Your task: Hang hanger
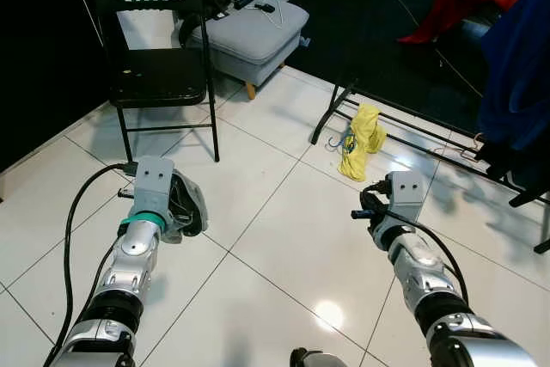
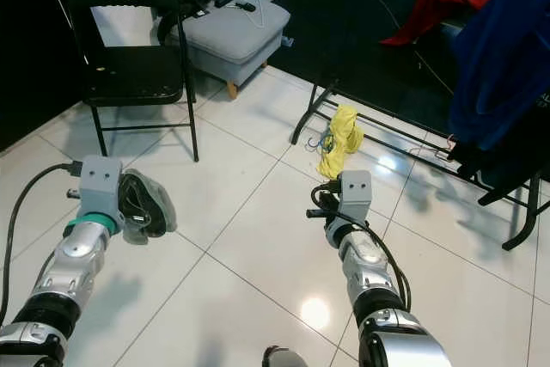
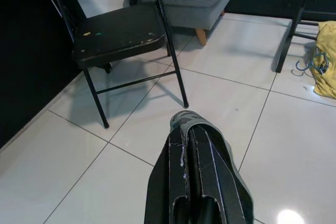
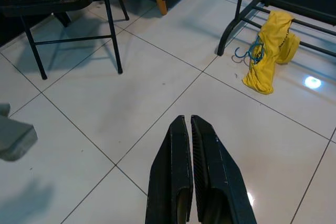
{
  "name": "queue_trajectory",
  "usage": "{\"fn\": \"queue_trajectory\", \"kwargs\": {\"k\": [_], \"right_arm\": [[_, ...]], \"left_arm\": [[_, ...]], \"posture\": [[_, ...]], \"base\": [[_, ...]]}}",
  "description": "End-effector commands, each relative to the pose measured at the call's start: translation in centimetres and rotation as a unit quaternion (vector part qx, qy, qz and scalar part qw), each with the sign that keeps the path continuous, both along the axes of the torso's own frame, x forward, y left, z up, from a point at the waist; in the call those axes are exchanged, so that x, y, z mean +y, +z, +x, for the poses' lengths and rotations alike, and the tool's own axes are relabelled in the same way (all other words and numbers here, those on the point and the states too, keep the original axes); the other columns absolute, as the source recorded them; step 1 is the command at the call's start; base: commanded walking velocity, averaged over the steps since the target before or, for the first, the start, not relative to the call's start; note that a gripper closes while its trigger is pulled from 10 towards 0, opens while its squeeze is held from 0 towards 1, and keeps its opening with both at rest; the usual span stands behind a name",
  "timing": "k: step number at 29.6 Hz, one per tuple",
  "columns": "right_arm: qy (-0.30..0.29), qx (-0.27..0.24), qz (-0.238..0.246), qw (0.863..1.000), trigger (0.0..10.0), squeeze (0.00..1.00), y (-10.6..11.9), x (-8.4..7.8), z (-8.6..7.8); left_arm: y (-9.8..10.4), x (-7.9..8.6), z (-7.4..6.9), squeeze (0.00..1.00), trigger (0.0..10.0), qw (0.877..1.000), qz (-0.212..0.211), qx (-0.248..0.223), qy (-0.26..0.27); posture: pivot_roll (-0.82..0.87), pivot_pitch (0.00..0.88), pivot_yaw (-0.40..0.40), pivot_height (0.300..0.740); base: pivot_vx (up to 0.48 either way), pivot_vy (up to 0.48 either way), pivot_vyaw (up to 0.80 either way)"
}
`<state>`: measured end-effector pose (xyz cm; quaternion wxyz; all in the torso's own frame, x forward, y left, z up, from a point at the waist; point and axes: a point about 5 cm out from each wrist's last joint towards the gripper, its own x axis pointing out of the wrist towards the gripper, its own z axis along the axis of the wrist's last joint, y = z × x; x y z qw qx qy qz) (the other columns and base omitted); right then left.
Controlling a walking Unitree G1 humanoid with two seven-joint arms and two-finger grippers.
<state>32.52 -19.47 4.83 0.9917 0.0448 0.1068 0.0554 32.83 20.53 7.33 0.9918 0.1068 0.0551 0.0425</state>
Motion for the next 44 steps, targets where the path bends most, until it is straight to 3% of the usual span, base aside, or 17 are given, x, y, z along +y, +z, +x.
{"fn": "queue_trajectory", "kwargs": {"k": [1,8,44], "right_arm": [[-0.005,0.007,0.001,1.000,10.0,0.00,-0.4,-0.2,-0.2],[-0.011,0.006,-0.001,1.000,10.0,0.00,-0.5,-0.6,-0.5],[-0.007,-0.008,0.004,1.000,10.0,0.00,0.6,0.1,0.6]], "left_arm": [[-0.4,0.3,-0.2,0.00,10.0,1.000,0.002,0.007,0.006],[-0.4,-0.4,0.1,0.00,10.0,1.000,0.000,0.009,-0.004],[0.0,-0.7,0.8,0.00,10.0,1.000,-0.005,0.005,0.003]], "posture": [[-0.05,0.000,0.041,0.740],[-0.07,0.000,0.054,0.740],[-0.05,0.000,0.040,0.740]], "base": [[0.000,0.000,0.00],[0.000,0.000,0.00],[0.000,0.000,0.00]]}}
